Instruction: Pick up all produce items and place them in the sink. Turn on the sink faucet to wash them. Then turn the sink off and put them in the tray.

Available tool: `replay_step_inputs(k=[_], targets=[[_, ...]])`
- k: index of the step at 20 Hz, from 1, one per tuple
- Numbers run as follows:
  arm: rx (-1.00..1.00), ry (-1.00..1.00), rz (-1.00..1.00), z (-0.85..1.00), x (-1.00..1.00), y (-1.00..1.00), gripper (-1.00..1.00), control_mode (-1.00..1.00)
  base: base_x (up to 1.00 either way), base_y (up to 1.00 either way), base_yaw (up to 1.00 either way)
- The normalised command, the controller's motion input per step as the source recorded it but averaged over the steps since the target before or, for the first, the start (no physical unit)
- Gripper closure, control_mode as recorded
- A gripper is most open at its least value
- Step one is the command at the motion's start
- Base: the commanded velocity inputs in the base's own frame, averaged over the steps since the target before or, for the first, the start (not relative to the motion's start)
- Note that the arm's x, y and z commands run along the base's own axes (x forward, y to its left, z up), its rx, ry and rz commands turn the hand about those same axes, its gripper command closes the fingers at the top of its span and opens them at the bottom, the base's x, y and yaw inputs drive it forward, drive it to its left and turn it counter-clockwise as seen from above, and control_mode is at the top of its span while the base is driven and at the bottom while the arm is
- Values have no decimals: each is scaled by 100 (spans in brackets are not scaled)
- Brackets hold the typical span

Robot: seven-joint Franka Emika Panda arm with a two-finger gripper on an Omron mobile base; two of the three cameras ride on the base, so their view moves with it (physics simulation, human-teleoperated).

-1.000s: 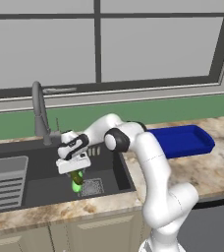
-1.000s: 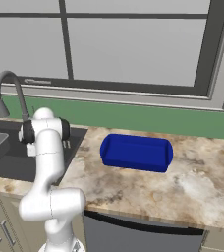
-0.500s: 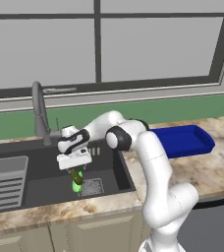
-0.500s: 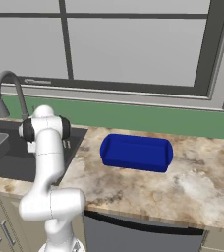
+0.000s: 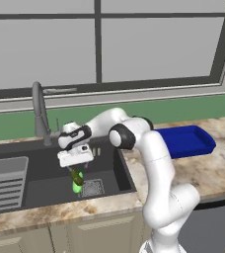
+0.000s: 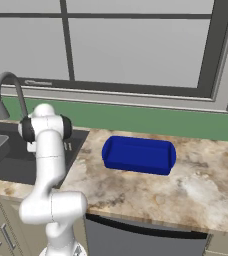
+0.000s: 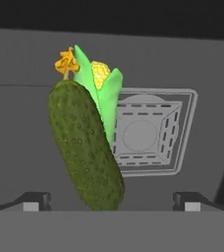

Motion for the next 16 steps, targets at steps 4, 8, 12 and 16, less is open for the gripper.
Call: replay_step_inputs(k=[4, 8, 12, 16], targets=[[0, 1, -1, 24, -24, -7, -100, -100, 0, 0, 0], [0, 0, 0, 22, -40, -4, -100, -100, 0, 0, 0], [0, 0, 0, 30, -42, -3, -100, -100, 0, 0, 0], [0, 0, 0, 33, -43, -8, -100, -100, 0, 0, 0]])
